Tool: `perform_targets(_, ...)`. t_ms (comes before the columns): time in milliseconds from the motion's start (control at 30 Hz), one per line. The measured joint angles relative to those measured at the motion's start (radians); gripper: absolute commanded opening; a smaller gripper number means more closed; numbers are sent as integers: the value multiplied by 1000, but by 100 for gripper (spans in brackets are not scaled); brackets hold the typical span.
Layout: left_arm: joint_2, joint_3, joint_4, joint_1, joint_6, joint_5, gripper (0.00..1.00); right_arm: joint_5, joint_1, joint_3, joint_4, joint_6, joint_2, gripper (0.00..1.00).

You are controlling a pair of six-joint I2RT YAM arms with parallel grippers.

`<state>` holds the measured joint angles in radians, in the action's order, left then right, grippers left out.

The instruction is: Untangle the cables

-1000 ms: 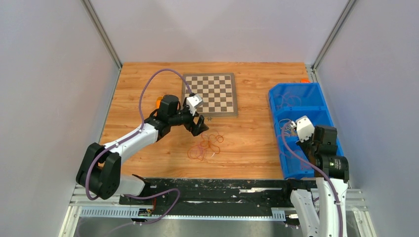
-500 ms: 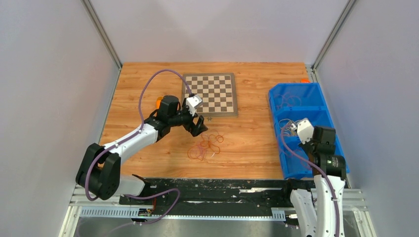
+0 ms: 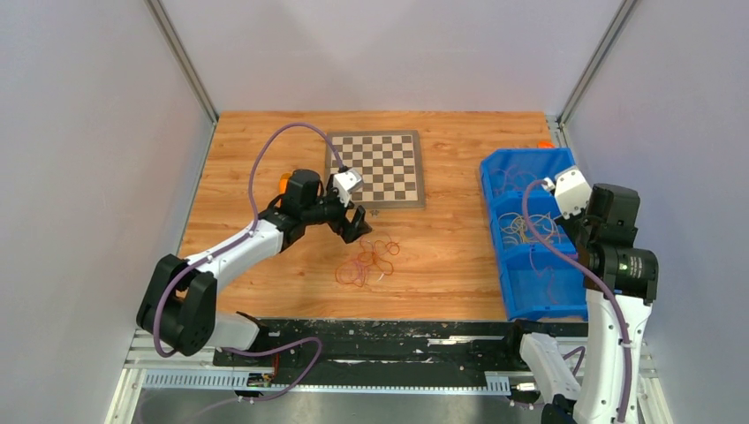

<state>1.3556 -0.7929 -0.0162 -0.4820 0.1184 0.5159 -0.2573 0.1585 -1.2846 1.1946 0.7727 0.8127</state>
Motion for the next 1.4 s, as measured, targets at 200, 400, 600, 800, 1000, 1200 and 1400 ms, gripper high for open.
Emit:
perform_targets(200,37,-2,-3,0,0,7,98,-31,0,150,121,25,-72,0)
perform_targets(400,58,-3,-3,6,1,14,98,-59,0,237,174,44,-93,0)
perform_targets(600,75,-9,-6,18,0,29,100,-61,3,416,86,60,-98,1)
perform_targets(800,95,-62,31,60,-43,72,100,35,53,507,-31,97,30,66)
perform_targets(1000,82,-116,77,143,-107,115,100,335,65,150,118,89,209,92)
perform_targets(1200,11,-101,124,164,-153,116,100,631,23,-92,185,30,316,90)
perform_targets(1400,-21,-90,192,284,-238,189,87,784,-197,-46,44,-120,457,86)
